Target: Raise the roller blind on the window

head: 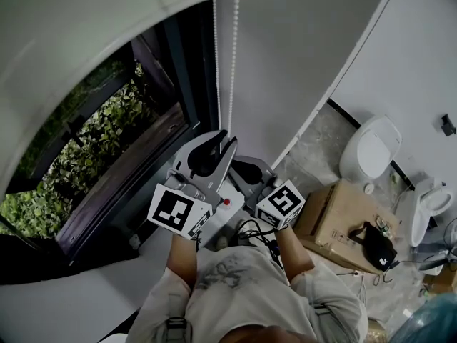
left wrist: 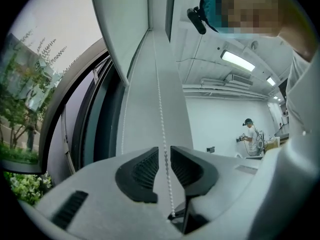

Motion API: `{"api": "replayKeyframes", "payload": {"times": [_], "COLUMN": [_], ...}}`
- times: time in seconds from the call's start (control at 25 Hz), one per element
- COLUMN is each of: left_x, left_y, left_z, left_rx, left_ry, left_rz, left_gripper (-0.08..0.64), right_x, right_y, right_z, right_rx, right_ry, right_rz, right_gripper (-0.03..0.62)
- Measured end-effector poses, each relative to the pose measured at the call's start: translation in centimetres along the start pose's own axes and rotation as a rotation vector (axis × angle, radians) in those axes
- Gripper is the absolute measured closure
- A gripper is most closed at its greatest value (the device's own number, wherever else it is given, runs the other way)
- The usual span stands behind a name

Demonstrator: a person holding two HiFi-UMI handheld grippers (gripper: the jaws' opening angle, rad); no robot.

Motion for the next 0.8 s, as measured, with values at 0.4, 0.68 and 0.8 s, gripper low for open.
{"api": "replayKeyframes", "payload": {"times": [0.4, 0.68, 0.8], "left_x": [0.2, 0.2, 0.3], "left_y": [-0.2, 0.7, 1.2], "left_z": [-0.2, 2.2, 3.3], "left_rx": [0.013, -0.046, -0.063], "left_ry": [-0.056, -0.014, 0.013], "left_rz": [-0.046, -0.05, -0.056], "left_gripper": [0.545, 0.548, 0.548], "right_x": [-0.1, 0.1, 0.2], "right_y": [0.0, 0.6, 0.9], "right_z": [0.1, 2.5, 3.6], "right_rx": [-0.003, -0.063, -0.085], "right_ry": [0.006, -0.004, -0.015], "right_rz": [0.002, 0.011, 0.016], "right_gripper": [0.58, 0.581, 0.581]}}
Point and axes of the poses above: the fingertips, and each gripper's own axes: y backward along the fingers, x to its right, z out of its underside, the point moved 4 cm from there along y, backward along the fingers, and after that the axes turned 13 degrees about x, right-handed, at the moved point
